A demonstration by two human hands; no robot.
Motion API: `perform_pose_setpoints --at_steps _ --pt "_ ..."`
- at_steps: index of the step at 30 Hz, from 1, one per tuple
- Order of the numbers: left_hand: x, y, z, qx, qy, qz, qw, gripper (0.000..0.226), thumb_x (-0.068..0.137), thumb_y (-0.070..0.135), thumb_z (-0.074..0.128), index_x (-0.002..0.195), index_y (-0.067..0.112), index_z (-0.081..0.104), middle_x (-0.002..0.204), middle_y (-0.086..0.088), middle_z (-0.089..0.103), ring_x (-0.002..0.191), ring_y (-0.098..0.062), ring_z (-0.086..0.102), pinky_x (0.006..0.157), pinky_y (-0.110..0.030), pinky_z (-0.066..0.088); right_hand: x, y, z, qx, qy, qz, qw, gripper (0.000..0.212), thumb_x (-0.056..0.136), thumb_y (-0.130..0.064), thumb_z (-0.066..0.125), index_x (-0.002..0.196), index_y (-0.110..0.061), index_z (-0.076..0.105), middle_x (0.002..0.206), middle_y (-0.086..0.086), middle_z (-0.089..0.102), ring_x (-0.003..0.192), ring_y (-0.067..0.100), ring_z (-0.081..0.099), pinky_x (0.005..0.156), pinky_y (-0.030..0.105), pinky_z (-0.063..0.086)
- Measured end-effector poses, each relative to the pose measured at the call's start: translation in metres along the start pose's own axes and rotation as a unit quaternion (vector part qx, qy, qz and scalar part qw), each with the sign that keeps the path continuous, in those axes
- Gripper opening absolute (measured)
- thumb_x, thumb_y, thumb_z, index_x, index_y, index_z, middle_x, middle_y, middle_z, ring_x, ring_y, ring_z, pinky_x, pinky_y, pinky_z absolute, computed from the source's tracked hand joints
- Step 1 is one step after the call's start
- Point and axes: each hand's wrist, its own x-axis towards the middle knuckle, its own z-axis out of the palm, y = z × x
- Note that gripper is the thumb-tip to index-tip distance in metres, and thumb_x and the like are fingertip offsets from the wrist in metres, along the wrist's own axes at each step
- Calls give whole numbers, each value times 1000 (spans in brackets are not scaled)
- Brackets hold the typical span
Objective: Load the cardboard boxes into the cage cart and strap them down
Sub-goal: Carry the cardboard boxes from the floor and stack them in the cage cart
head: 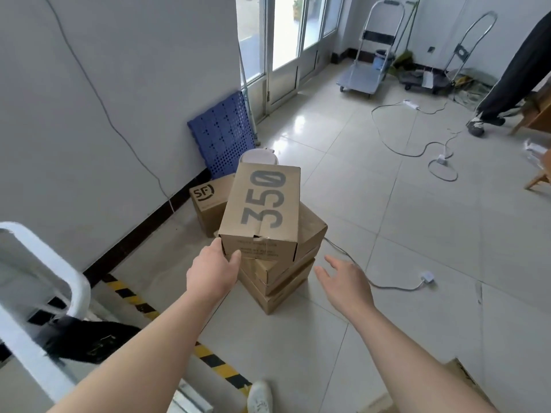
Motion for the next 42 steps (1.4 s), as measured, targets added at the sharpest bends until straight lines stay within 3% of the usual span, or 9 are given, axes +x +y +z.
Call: perform_pose_setpoints --at_steps 6,11,14,20,24,31,34,37,42 --pt "112 -5 24 -7 -28 -65 998 64 95 47 47 145 9 30 137 -14 47 113 -33 55 92 -49 50 96 -10 44 55 -37 43 997 53 96 -46 47 142 -20 48 139 0 54 129 20 47 98 32 40" --pt "178 -18 62 -46 -46 -114 991 64 96 47 48 141 5 34 137 -15 45 114 -34 52 81 -38 46 164 -8 87 90 -60 56 993 61 95 -48 47 146 -17 39 140 6 51 128 22 47 106 39 40" --pt "207 -30 86 -94 -57 -138 984 57 94 48 49 135 9 41 132 -13 49 111 -32 53 89 -39 47 197 -4 109 101 -70 53 991 66 95 -48 49 150 -16 32 151 4 37 132 21 42 108 39 37" --pt "230 -29 119 -201 -2 -163 966 61 91 38 63 140 11 37 128 -7 54 99 -22 49 85 -34 41 237 16 143 184 -111 45 976 77 91 -49 56 154 -23 19 149 -2 41 135 22 41 109 41 38" --pt "220 -13 137 -206 32 -139 968 69 87 33 70 143 14 35 132 -5 53 102 -19 48 90 -34 43 249 37 137 230 -103 48 967 78 91 -46 58 154 -27 17 146 -8 44 131 19 45 108 39 40" --pt "189 54 194 -205 27 -98 974 77 83 38 73 146 20 31 143 -1 45 125 -23 47 104 -45 43 250 115 79 263 -62 50 962 59 90 -37 62 143 -32 38 125 -13 59 110 11 58 97 39 50" --pt "182 93 221 -191 1 -48 980 76 82 42 73 144 22 34 141 3 46 121 -21 50 101 -43 45 243 163 50 311 -34 70 947 48 89 -34 64 134 -36 48 116 -17 63 105 7 61 94 36 52" --pt "174 133 252 -167 -24 -5 986 73 80 46 73 140 24 39 133 4 49 116 -20 51 100 -44 46 233 209 25 356 -4 93 930 33 91 -26 64 122 -35 57 108 -18 68 99 1 64 89 29 52" --pt "153 184 308 -141 -56 46 987 70 79 48 72 138 30 40 128 5 47 117 -22 48 100 -46 45 216 282 6 401 34 139 905 32 93 -21 61 122 -36 57 106 -20 68 89 -11 62 69 7 49"
